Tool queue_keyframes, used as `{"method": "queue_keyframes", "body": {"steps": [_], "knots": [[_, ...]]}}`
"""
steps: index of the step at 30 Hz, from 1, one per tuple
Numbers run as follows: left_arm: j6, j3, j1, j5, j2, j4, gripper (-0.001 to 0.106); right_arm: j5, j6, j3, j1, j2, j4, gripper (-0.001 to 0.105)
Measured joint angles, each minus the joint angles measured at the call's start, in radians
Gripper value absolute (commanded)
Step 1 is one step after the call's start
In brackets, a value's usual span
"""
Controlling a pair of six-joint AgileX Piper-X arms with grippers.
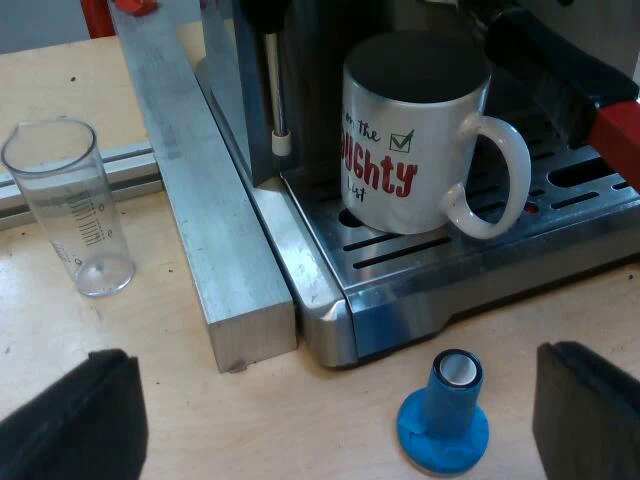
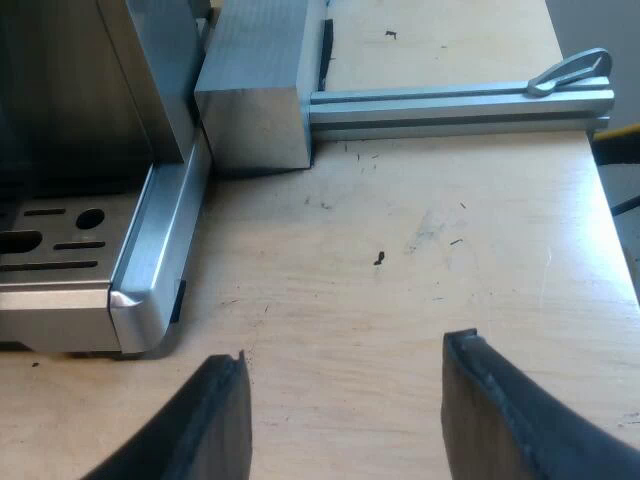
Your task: Remove mug from coffee machine
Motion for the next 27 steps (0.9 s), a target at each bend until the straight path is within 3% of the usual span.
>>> {"method": "queue_keyframes", "body": {"steps": [27], "knots": [[0.000,-0.026,0.000,0.004,0.000,0.014,0.080,0.001,-0.008,-0.033,0.000,0.004,0.011,0.046]]}}
